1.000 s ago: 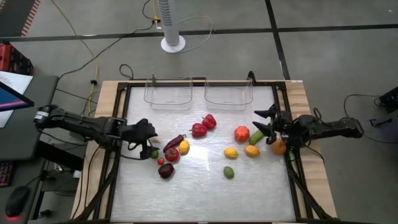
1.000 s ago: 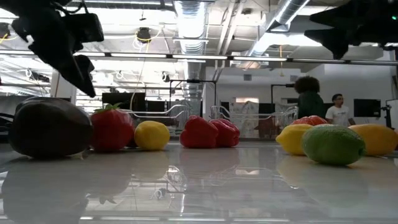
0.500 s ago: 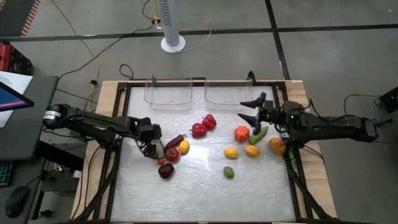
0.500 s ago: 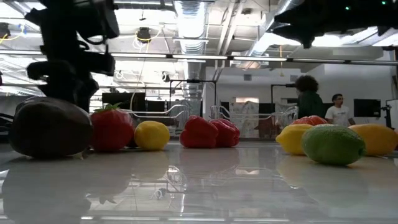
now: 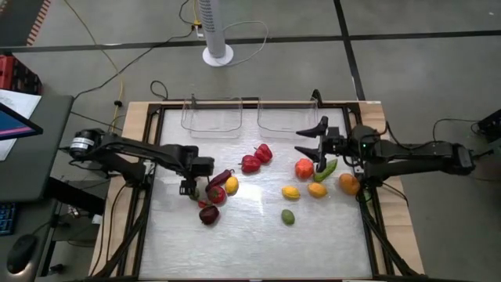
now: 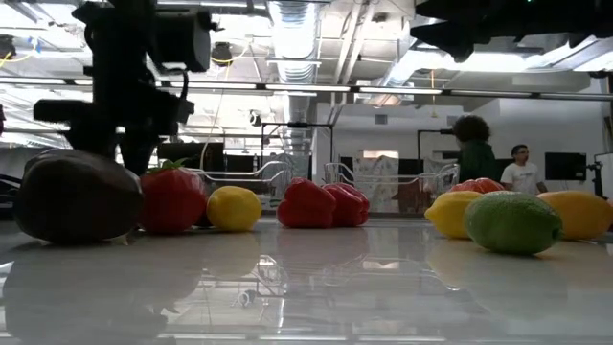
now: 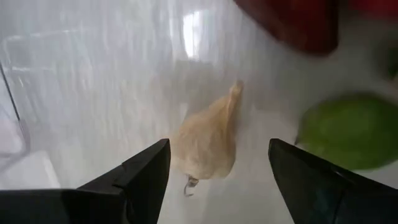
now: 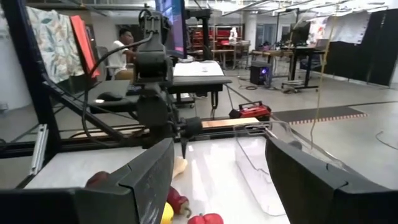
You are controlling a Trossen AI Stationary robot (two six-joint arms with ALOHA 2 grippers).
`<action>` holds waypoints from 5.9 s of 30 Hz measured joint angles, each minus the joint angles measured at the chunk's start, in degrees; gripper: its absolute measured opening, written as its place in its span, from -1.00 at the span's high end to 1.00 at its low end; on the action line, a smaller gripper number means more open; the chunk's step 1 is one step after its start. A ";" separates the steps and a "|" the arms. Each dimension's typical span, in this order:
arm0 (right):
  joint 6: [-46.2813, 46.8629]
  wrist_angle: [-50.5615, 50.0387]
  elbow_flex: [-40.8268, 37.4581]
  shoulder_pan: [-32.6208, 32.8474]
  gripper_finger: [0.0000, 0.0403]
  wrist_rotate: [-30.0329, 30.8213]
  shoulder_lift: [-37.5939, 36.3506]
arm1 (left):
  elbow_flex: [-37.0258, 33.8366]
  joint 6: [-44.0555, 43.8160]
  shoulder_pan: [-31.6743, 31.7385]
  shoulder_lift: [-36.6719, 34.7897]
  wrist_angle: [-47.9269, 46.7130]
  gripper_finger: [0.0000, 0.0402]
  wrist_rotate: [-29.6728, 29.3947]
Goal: Sort produce into baskets
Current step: Put the garlic in the container, then put the pepper in the container, then put the lemon in the container
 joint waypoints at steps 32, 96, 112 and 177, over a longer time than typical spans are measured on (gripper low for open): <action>0.90 -0.95 0.00 4.17 -0.40 1.93 0.04 | 7.71 8.76 1.64 11.56 -4.82 0.39 -1.81; 0.46 -1.48 0.00 4.17 -0.40 2.05 0.02 | 14.17 -20.39 2.89 11.71 11.75 -0.41 3.38; 0.46 -1.44 0.00 4.17 -0.40 2.03 0.02 | 4.71 -20.94 3.50 11.73 22.10 -0.41 8.29; -0.60 -2.01 0.00 4.17 -0.40 2.01 0.04 | 30.25 4.10 22.19 11.43 -2.87 -0.49 -11.36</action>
